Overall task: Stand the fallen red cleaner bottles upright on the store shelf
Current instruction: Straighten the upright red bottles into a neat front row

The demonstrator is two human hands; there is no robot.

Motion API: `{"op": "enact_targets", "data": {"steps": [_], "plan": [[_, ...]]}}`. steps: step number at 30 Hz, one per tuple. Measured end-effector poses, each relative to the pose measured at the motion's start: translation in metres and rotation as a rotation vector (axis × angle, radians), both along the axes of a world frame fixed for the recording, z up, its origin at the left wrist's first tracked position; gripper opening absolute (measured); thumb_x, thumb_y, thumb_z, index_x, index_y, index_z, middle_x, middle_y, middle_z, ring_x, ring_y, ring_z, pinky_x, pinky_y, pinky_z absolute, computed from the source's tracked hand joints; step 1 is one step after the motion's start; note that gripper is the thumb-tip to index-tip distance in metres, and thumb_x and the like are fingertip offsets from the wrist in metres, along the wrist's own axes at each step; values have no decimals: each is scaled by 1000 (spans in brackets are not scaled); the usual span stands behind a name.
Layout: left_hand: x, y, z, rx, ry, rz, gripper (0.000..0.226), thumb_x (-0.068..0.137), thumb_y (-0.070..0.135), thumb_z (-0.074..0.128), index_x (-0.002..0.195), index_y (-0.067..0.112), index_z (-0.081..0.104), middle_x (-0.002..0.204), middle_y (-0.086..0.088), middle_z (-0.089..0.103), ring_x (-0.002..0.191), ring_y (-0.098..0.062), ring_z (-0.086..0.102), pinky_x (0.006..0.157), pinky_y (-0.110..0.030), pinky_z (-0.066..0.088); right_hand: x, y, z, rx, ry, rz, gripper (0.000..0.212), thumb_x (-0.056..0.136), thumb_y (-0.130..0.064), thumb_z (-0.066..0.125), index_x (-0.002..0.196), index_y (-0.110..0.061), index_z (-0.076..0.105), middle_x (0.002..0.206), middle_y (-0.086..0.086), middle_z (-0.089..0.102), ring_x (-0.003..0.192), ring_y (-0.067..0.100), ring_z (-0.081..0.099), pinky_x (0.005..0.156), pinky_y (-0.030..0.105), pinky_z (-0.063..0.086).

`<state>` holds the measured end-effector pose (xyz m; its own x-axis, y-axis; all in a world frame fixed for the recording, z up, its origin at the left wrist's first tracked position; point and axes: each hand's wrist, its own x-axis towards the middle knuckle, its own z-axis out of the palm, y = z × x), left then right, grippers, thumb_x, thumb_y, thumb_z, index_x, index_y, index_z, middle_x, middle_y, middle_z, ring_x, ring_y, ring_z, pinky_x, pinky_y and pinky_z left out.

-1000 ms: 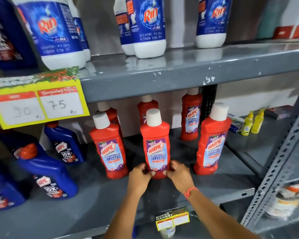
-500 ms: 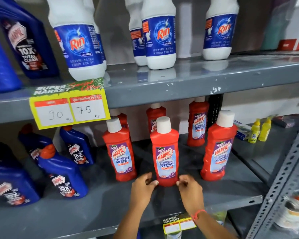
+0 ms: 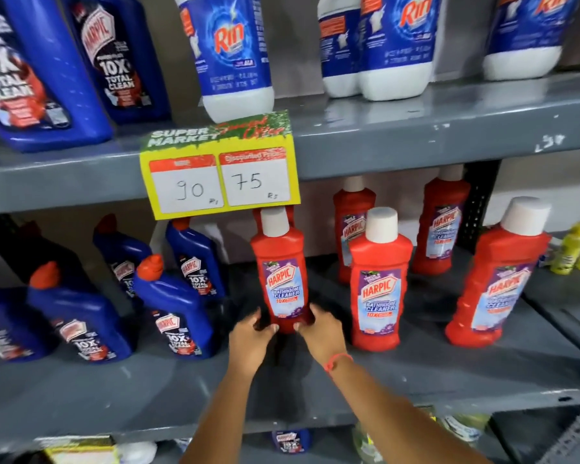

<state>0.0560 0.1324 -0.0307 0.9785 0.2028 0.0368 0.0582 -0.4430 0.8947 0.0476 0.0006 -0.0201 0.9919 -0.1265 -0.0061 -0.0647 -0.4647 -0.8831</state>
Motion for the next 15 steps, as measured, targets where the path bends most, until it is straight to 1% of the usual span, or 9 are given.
{"op": "enact_targets", "data": {"steps": [2, 5, 8, 10, 13, 15], "plan": [[6, 1, 3, 28, 28, -65, 45, 75, 7, 68, 119, 6, 56, 122, -12, 63, 109, -18, 58, 97, -32, 44, 11, 0, 1, -14, 36, 13, 34, 76, -9, 64, 109, -3, 59, 115, 19, 66, 109, 32, 59, 96, 37, 45], [12, 0, 3, 50, 48, -102, 36, 74, 11, 68, 110, 10, 63, 114, -8, 68, 102, -21, 62, 93, -34, 48, 18, 0, -1, 5, 76, 13, 34, 76, -10, 65, 108, -2, 59, 115, 19, 66, 108, 31, 60, 94, 36, 47], [10, -1, -1, 69, 6, -61, 32, 75, 11, 68, 107, 9, 65, 108, -8, 70, 100, -21, 63, 85, -28, 46, 15, 0, -5, 10, 62, -1, 29, 77, -9, 64, 105, 0, 61, 113, 19, 67, 106, 31, 60, 94, 40, 47], [5, -1, -2, 87, -20, -67, 28, 75, 11, 68, 102, 9, 66, 103, -8, 71, 91, -17, 62, 78, -25, 44, 8, 0, -7, 10, 47, -10, 27, 78, -9, 63, 103, 0, 61, 111, 18, 67, 104, 30, 61, 93, 39, 48], [-5, 0, -3, 110, -44, -87, 23, 75, 12, 69, 98, 9, 66, 95, -2, 69, 80, -10, 58, 64, -16, 40, -2, 0, -9, 7, 23, -21, 26, 78, -7, 63, 103, -2, 62, 111, 16, 68, 103, 29, 62, 92, 38, 49], [-12, 1, -3, 119, -50, -90, 19, 75, 13, 69, 94, 9, 65, 91, 1, 68, 77, -8, 57, 58, -10, 37, -11, 0, -9, 0, 24, -29, 26, 78, -8, 63, 103, -2, 61, 111, 16, 68, 103, 30, 62, 92, 39, 50]]}}
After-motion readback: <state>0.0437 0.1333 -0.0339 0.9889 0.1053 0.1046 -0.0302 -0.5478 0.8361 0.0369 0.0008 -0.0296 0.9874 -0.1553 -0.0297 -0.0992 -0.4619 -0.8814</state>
